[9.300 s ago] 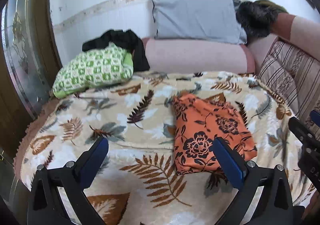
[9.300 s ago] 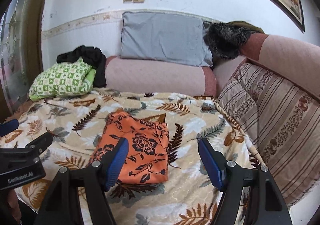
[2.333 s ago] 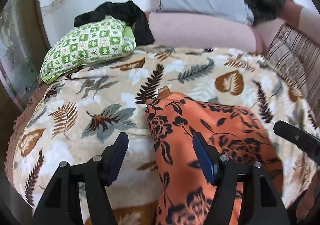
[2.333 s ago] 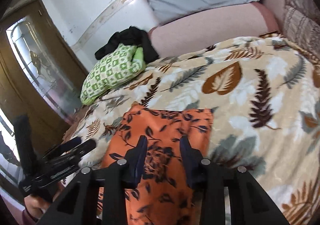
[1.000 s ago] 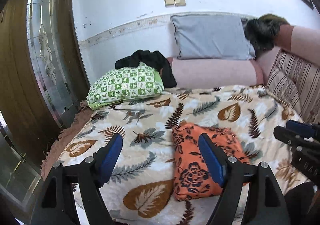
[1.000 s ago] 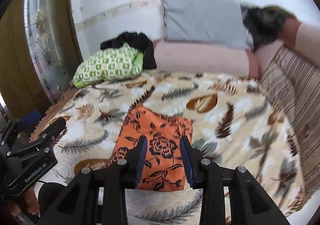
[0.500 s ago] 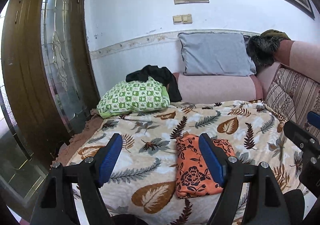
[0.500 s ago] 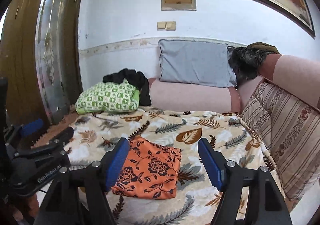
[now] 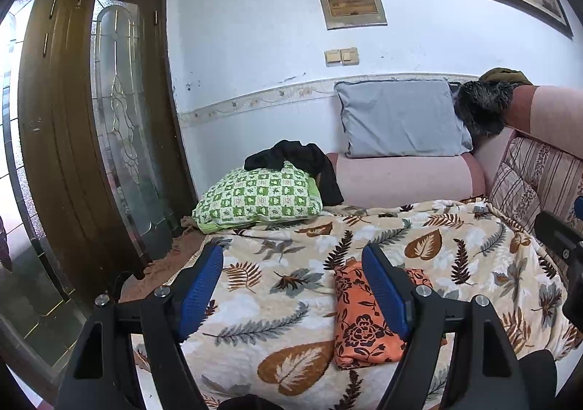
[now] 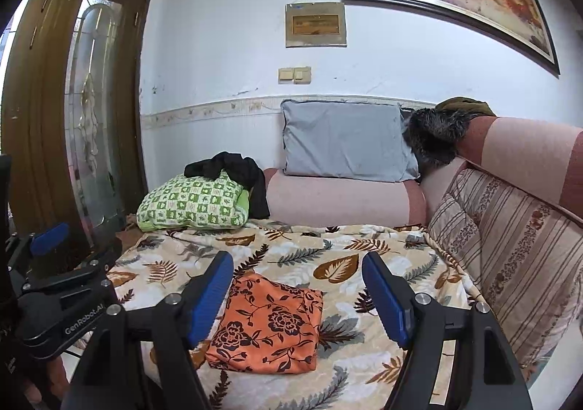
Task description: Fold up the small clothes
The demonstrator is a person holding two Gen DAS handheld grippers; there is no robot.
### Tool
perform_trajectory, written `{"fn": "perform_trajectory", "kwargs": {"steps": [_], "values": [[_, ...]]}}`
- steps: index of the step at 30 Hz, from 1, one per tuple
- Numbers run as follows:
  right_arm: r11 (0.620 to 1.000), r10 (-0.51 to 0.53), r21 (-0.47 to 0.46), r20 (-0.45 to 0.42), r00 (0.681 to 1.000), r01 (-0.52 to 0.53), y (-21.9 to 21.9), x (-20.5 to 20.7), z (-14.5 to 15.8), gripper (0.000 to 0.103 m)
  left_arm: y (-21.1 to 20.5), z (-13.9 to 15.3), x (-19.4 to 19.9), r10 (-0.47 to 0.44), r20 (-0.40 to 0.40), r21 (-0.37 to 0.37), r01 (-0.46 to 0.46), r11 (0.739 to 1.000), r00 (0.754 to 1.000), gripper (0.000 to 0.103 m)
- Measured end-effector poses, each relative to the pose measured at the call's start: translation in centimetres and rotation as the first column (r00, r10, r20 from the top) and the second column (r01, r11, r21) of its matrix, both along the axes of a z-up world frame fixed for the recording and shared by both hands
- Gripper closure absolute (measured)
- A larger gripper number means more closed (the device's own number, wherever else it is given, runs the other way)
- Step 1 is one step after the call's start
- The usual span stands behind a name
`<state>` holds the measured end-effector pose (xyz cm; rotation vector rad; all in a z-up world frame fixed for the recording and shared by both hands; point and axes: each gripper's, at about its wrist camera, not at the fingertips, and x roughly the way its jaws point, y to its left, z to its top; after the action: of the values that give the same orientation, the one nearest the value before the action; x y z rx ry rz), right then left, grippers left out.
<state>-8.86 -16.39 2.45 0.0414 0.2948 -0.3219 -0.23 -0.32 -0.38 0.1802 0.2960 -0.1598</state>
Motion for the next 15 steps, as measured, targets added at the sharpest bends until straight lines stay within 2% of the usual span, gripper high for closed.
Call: {"fn": "perform_trajectory", "kwargs": {"steps": [15], "values": [[1.000,-0.009,-0.022,0.025,1.000,0.010,1.2,-1.3,0.7,0.026,0.6,1.1,-1.4,0.019,0.042,-0.015,-0.019,1.000,0.999,0.024]]}}
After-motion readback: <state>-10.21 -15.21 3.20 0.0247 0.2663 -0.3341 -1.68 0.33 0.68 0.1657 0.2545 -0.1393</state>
